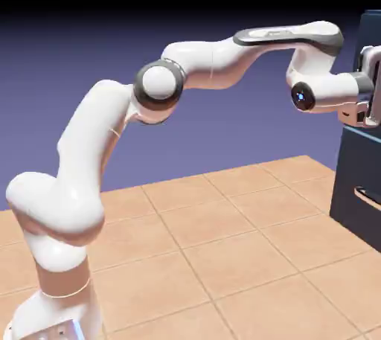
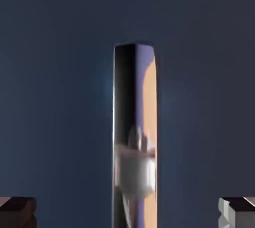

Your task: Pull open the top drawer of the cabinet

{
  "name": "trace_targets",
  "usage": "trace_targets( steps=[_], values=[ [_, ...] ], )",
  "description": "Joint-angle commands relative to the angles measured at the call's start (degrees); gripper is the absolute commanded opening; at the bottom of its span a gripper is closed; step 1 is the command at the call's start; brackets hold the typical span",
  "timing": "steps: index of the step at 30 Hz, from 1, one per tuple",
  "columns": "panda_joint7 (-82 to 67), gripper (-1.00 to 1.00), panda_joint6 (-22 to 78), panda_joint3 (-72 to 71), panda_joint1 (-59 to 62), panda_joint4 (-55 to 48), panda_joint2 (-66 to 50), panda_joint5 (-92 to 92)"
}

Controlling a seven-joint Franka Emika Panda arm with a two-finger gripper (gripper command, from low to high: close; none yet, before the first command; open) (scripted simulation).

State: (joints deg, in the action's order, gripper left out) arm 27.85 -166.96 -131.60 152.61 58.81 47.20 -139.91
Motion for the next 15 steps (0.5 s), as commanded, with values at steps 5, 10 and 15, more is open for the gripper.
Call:
trace_targets(
  steps=[5, 10, 15],
  values=[
    [5.14, -1.0, -1.09, -0.37, 2.18, -5.11, 3.57, 2.96],
    [-3.8, -1.0, 1.74, 2.3, -3.16, 5.27, -2.4, -3.6],
    [-11.53, -1.0, 4.42, 5.54, -9.14, 15.65, -8.65, -8.24]
  ],
)
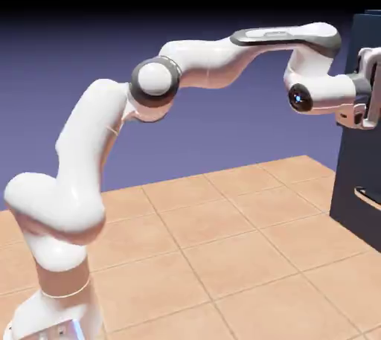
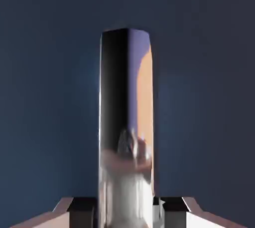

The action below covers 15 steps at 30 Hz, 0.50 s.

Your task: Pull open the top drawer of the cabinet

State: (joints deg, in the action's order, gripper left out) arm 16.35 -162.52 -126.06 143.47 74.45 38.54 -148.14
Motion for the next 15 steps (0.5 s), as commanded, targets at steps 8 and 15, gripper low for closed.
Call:
trace_targets(
  steps=[8, 15],
  values=[
    [-13.14, -1.0, 3.07, 6.97, -11.88, 16.62, -11.98, -5.48],
    [-29.47, -1.0, 3.06, 16.21, -25.83, 28.87, -25.74, -10.88]
  ],
)
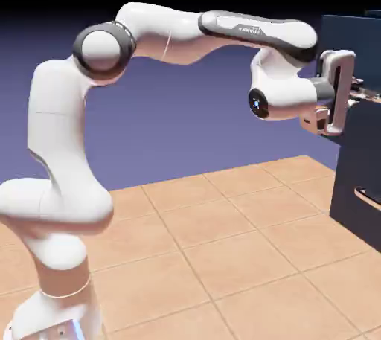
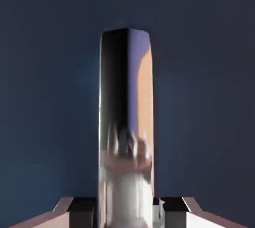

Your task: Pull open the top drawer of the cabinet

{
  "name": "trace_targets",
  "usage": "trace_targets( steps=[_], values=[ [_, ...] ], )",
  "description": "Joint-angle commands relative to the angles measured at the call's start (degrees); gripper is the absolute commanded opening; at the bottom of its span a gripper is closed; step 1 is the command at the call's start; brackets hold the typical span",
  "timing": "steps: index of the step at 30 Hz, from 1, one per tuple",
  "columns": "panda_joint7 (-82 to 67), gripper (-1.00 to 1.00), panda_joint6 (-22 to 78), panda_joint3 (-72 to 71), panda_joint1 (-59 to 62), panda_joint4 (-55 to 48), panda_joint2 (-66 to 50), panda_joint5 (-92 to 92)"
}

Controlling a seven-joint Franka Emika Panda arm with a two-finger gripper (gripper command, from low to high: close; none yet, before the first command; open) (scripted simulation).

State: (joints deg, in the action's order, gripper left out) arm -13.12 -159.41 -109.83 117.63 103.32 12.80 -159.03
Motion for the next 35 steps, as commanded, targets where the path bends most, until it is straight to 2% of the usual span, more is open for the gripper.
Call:
trace_targets(
  steps=[1, 7, 22, 26, 32, 33, 35],
  values=[
    [-2.5, -1.0, -0.29, 1.19, -1.76, 1.04, -1.85, -0.87],
    [-15.75, -1.0, -1.68, 7.57, -10.67, 4.61, -10.74, -6.11],
    [-18.14, -1.0, -2.05, 38.31, -41.75, 4.48, -12.4, -7.06],
    [-15.23, -1.0, -1.33, 46.61, -49.52, 6.24, -10.25, -5.81],
    [-1.57, -1.0, 2.29, 54.42, -54.89, 14.26, 0.42, -0.11],
    [-1.57, 1.0, 2.29, 54.42, -54.89, 14.26, 0.42, -0.11],
    [0.51, 1.0, 2.97, 55.76, -55.91, 16.1, 2.5, 0.8]
  ],
)
